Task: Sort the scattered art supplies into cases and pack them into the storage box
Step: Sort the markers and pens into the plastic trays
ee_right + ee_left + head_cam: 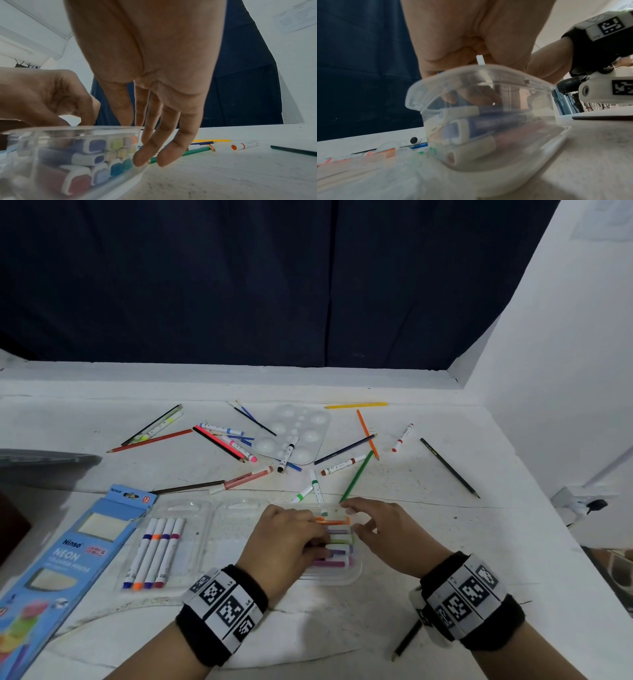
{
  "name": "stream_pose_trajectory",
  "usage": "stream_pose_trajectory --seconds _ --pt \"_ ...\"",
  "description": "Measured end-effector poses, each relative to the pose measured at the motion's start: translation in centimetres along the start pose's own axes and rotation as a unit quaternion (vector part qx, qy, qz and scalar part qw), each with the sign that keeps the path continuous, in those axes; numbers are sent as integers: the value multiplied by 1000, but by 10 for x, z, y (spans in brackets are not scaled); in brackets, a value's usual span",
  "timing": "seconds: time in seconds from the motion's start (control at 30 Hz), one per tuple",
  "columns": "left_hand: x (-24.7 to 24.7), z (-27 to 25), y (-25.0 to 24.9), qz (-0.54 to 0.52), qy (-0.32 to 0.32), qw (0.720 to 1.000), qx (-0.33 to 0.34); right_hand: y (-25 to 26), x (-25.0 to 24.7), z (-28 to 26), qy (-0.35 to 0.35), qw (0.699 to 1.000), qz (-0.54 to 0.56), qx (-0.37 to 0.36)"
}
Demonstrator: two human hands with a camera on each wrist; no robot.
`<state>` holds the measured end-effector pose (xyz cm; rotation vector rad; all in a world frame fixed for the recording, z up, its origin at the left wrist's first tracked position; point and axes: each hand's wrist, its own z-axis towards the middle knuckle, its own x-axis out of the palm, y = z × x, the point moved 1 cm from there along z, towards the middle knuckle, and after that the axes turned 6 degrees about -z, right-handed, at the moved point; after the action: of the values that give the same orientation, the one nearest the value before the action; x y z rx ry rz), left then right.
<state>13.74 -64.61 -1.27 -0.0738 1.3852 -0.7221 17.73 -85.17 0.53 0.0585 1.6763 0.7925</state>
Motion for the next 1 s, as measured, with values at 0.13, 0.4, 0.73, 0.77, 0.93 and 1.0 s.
stream_pose_trajectory --seconds 0.13,0.4,0.73,0.77,0.93,1.0 --pt "-6 -2 4 -67 4 998 -18 1 -1 3 -11 999 -29 -13" --pt "-44 -52 45 -132 -101 979 -121 38 -20 47 -71 988 -59 -120" --pt "-66 -99 98 -34 -11 984 -173 71 2 166 86 951 -179 -237" --pt "-67 -98 97 -36 -13 984 -172 72 9 173 90 950 -184 -236" --pt "-70 -89 102 -49 -44 979 -192 67 42 195 136 915 -295 -239" --pt "-70 -85 106 -43 -46 977 -203 64 49 198 117 898 -331 -264"
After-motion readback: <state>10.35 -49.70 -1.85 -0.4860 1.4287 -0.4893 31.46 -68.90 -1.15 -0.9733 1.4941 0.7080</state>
